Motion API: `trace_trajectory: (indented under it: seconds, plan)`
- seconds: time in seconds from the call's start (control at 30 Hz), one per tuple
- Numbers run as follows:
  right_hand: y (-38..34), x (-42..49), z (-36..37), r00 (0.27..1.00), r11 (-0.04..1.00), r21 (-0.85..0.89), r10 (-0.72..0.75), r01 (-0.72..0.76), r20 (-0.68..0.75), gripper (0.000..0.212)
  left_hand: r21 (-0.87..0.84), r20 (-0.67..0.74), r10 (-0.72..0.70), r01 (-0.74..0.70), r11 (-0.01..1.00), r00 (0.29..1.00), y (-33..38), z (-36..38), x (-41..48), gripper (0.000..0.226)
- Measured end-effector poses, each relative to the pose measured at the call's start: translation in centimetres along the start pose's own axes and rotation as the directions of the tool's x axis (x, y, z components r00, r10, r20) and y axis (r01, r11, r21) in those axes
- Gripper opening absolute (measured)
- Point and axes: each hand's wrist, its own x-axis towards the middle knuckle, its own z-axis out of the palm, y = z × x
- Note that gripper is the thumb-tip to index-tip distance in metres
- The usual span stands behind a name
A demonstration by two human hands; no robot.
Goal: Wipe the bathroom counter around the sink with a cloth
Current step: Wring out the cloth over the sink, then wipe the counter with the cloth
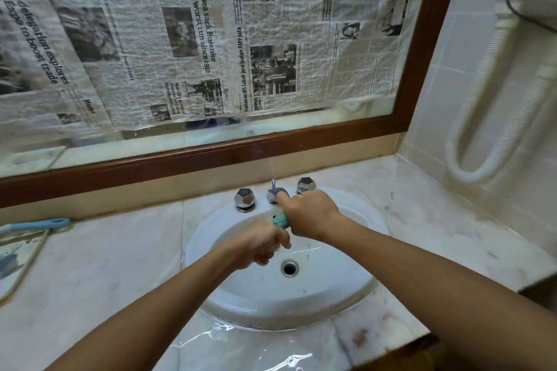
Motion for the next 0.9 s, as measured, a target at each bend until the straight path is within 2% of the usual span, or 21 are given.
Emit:
trace_trajectory:
  seconds: [0.07, 0.1, 0.17, 0.2, 0.27, 0.33, 0.37, 0.43, 0.53, 0.63, 0.7, 0.73, 0.83, 0.9]
  plan:
    - [0.0, -0.4, -1.0, 0.989, 0.992, 0.073, 0.098, -0.106, 0.111, 0.044, 0.249, -0.114, 0.112, -0.080, 0.965, 0.987, 0.2, 0.0, 0.2, 0.016]
    - [0.0, -0.6, -1.4, 0.966, 0.976, 0.104, 0.169, -0.191, 0.195, 0.038, 0.369, -0.126, 0.188, -0.130, 0.920, 0.974, 0.2, -0.1, 0.2, 0.016]
    - [0.3, -1.0, -1.4, 0.876, 0.911, 0.174, 0.284, -0.373, 0.390, 0.025, 0.588, -0.063, 0.329, -0.231, 0.775, 0.942, -0.3, -0.2, 0.3, 0.019]
    - [0.6, -1.3, -1.2, 0.814, 0.849, 0.239, 0.313, -0.470, 0.489, 0.025, 0.689, -0.030, 0.382, -0.257, 0.677, 0.924, -0.8, -0.2, 0.3, 0.024]
    - [1.5, -2.3, -0.6, 0.687, 0.614, 0.428, 0.271, -0.663, 0.674, 0.032, 0.853, 0.014, 0.513, -0.278, 0.442, 0.858, -2.0, -0.3, 0.7, 0.036]
    - [2.3, -3.9, -0.4, 0.602, 0.333, 0.535, 0.143, -0.777, 0.786, 0.035, 0.914, 0.085, 0.714, -0.339, 0.222, 0.695, -3.4, -0.3, 1.6, 0.039]
    - [2.5, -5.0, -0.4, 0.577, 0.204, 0.554, 0.075, -0.807, 0.814, 0.036, 0.908, 0.125, 0.785, -0.389, 0.155, 0.606, -4.1, -0.2, 2.0, 0.037]
    - [3.0, -7.3, -0.1, 0.565, -0.056, 0.562, -0.061, -0.825, 0.823, 0.037, 0.869, 0.169, 0.885, -0.488, 0.074, 0.434, -5.3, 0.0, 2.8, 0.031]
    - [3.5, -10.7, 0.9, 0.605, -0.463, 0.473, -0.191, -0.750, 0.773, 0.048, 0.850, 0.166, 0.953, -0.527, -0.007, 0.255, -5.8, 1.2, 3.1, 0.036]
    - [4.0, -13.6, 1.9, 0.630, -0.733, 0.273, -0.263, -0.623, 0.731, 0.033, 0.846, 0.131, 0.985, -0.530, -0.051, 0.113, -6.1, 3.2, 3.3, 0.028]
    - [4.9, -15.7, 3.2, 0.650, -0.837, 0.128, -0.307, -0.532, 0.695, 0.039, 0.827, 0.076, 0.992, -0.563, -0.005, 0.104, -6.6, 5.6, 3.9, 0.028]
    - [5.5, -16.8, 4.0, 0.662, -0.867, 0.082, -0.310, -0.491, 0.683, 0.048, 0.812, 0.051, 0.990, -0.583, 0.034, 0.130, -6.9, 7.0, 4.4, 0.029]
    - [8.1, -20.0, 6.0, 0.668, -0.890, 0.119, -0.236, -0.440, 0.706, 0.071, 0.753, 0.066, 0.961, -0.645, 0.129, 0.268, -7.4, 11.5, 6.2, 0.029]
    - [10.6, -21.8, 6.4, 0.659, -0.905, 0.167, -0.148, -0.390, 0.737, 0.064, 0.743, 0.111, 0.918, -0.645, 0.177, 0.380, -7.0, 14.4, 7.9, 0.031]
